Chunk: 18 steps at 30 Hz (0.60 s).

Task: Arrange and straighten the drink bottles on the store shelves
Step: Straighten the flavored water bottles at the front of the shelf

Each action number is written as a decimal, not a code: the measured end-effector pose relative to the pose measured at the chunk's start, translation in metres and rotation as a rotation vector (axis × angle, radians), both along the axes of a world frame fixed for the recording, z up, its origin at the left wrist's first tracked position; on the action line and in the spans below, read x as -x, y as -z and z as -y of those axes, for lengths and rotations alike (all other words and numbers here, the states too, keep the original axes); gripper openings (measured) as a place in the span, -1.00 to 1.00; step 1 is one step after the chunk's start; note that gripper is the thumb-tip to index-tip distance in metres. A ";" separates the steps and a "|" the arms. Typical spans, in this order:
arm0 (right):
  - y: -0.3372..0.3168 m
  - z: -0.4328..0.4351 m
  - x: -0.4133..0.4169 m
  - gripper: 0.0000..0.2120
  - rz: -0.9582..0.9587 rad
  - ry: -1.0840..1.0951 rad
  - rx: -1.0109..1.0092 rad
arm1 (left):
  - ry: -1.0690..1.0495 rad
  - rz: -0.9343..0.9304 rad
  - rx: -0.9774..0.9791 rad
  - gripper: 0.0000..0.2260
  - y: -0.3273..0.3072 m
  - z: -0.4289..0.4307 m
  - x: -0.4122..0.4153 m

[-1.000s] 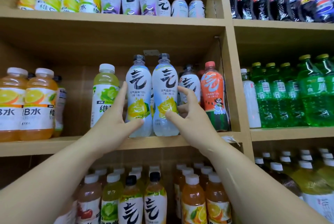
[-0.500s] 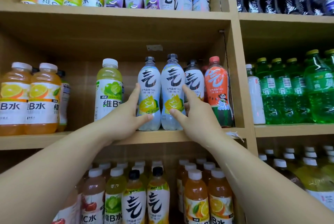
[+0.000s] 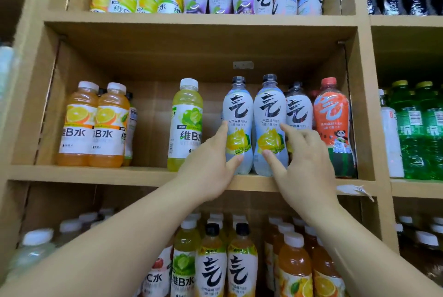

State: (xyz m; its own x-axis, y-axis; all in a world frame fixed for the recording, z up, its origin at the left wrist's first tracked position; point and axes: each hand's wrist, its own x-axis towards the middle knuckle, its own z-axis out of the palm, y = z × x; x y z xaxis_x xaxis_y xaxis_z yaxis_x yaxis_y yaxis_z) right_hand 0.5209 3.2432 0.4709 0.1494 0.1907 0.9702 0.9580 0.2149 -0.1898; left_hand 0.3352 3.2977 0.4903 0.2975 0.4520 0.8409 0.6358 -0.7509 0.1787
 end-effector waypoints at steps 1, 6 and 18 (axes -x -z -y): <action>0.003 0.000 0.004 -0.44 0.014 -0.006 -0.060 | 0.064 0.069 -0.008 -0.34 0.004 0.003 0.004; 0.010 0.001 0.054 -0.59 0.125 -0.178 -0.221 | 0.216 0.368 -0.147 -0.65 0.022 0.009 0.060; -0.032 -0.055 0.255 -0.74 0.016 -0.569 0.171 | -0.140 0.458 -0.014 -0.58 0.001 -0.046 0.279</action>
